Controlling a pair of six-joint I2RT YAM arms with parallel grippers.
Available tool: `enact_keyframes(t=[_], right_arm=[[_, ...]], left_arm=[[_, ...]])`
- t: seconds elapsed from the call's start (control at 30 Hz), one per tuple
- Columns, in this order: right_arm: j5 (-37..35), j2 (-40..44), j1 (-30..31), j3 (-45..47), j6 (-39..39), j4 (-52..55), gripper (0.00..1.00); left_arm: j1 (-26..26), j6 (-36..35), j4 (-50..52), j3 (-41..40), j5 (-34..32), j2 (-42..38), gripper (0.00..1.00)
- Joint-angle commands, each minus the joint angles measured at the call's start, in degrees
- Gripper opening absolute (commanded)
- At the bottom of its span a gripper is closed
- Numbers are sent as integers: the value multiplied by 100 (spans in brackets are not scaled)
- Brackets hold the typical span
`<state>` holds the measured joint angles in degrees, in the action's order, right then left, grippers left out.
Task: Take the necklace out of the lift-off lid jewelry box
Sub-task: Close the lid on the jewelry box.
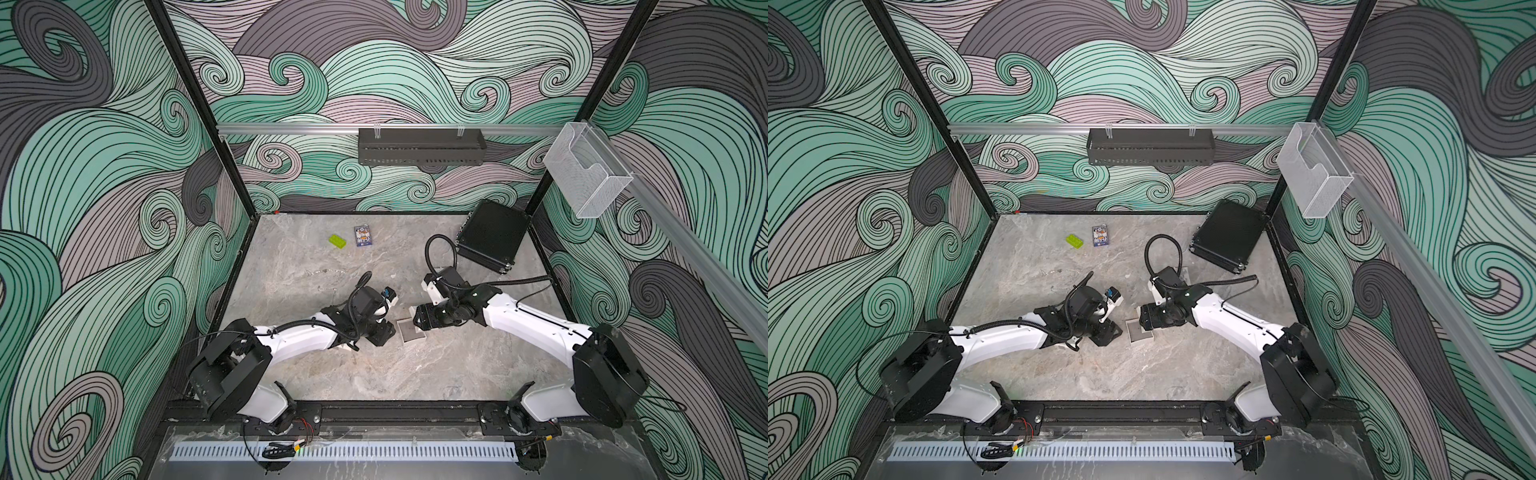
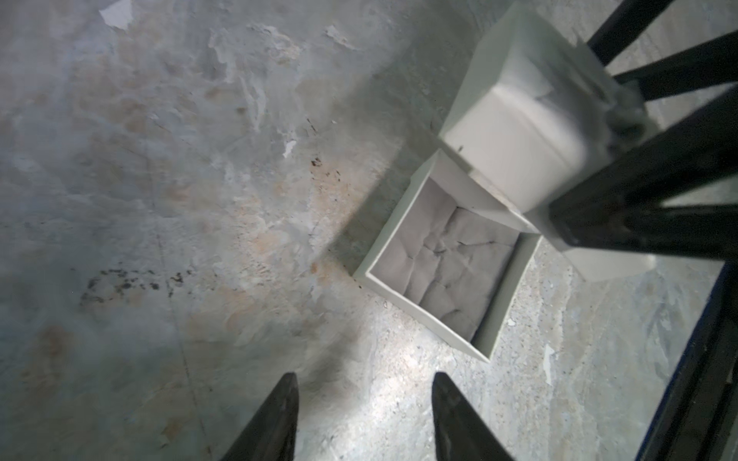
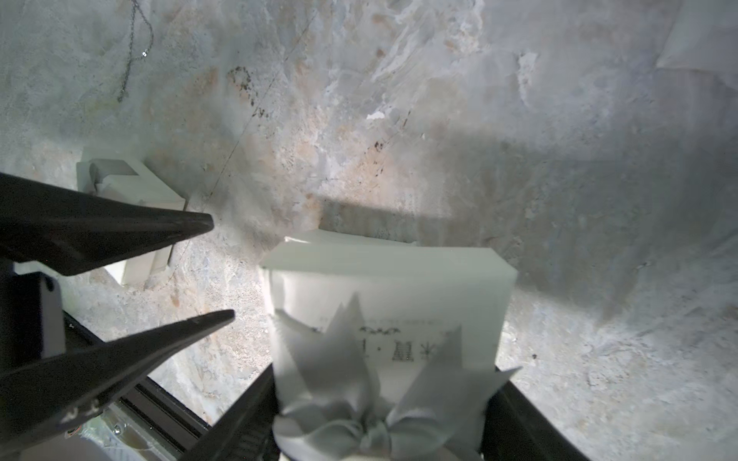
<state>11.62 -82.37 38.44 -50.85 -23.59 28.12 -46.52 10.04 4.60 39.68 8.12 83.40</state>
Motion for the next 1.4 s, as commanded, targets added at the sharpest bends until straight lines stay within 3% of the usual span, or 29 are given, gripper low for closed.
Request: enact_keyframes(t=[0.0,0.6,1.37], right_arm=[[75,-3,63,157,-309,-261,73],[110,-148,213,344,-475,-470,74],[128,-136,314,418,-608,-633,75]], left_arm=[[-134,118,-239,-90,-51,61,48],[-478,186,-879,-35,-455,617,32],[-563,355,-1197,66,-451,809,27]])
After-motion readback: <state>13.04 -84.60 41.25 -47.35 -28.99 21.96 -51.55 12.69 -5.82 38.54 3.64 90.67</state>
